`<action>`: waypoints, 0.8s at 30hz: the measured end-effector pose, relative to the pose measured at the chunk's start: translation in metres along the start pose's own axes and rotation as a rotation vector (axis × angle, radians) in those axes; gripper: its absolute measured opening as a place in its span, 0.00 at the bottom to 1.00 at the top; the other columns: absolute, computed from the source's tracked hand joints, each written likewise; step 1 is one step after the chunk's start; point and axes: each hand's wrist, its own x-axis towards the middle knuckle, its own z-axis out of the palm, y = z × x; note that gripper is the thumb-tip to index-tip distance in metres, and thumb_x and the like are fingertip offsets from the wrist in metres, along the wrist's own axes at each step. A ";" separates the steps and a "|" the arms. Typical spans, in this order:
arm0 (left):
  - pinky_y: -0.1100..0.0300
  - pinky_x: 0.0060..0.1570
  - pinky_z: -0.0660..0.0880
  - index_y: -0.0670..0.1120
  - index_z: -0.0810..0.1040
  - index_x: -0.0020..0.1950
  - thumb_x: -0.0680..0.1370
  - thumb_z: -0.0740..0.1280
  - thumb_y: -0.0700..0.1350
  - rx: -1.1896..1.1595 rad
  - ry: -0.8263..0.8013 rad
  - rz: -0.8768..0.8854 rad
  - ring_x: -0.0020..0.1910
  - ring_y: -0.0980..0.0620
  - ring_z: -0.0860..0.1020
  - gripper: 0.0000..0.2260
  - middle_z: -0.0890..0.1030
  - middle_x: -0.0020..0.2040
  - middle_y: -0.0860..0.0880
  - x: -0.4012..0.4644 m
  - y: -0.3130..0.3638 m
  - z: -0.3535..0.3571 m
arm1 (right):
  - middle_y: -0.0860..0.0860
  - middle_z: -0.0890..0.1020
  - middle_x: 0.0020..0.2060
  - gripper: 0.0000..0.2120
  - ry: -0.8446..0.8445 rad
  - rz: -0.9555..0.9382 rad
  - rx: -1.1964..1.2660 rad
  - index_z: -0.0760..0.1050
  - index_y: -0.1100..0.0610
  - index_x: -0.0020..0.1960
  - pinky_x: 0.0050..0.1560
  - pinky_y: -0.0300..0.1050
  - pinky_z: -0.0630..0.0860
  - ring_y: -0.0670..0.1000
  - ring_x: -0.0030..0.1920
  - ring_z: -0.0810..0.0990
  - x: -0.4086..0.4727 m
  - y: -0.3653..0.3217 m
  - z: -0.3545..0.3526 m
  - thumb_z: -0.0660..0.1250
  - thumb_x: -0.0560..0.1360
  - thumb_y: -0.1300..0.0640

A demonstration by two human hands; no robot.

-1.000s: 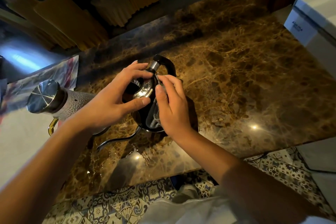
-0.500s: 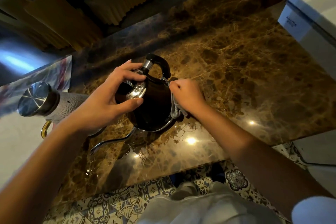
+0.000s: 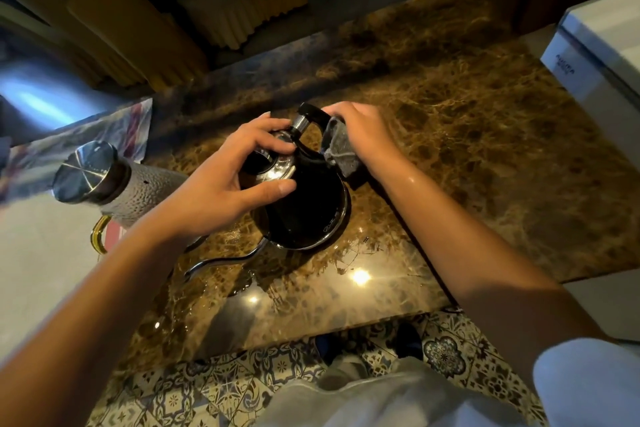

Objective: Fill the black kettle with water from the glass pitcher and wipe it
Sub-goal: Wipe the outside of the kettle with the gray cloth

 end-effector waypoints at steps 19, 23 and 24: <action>0.65 0.65 0.68 0.56 0.74 0.68 0.77 0.72 0.58 0.116 0.095 0.023 0.72 0.69 0.68 0.21 0.73 0.68 0.66 0.024 -0.010 0.001 | 0.53 0.80 0.30 0.19 0.013 0.067 0.246 0.79 0.62 0.36 0.38 0.40 0.78 0.48 0.30 0.79 -0.084 0.021 -0.035 0.60 0.83 0.59; 0.78 0.53 0.70 0.59 0.74 0.68 0.77 0.71 0.59 0.102 0.103 0.020 0.64 0.72 0.73 0.20 0.74 0.61 0.74 0.022 -0.009 0.002 | 0.53 0.83 0.41 0.13 0.287 0.049 0.471 0.79 0.57 0.40 0.50 0.47 0.79 0.53 0.46 0.81 -0.065 0.004 -0.045 0.59 0.77 0.55; 0.79 0.50 0.70 0.58 0.74 0.68 0.78 0.71 0.58 0.096 0.102 0.018 0.62 0.72 0.74 0.20 0.74 0.60 0.75 0.021 -0.008 0.002 | 0.53 0.82 0.43 0.08 0.313 0.021 0.491 0.78 0.57 0.41 0.50 0.49 0.79 0.54 0.48 0.80 -0.061 -0.002 -0.047 0.61 0.75 0.58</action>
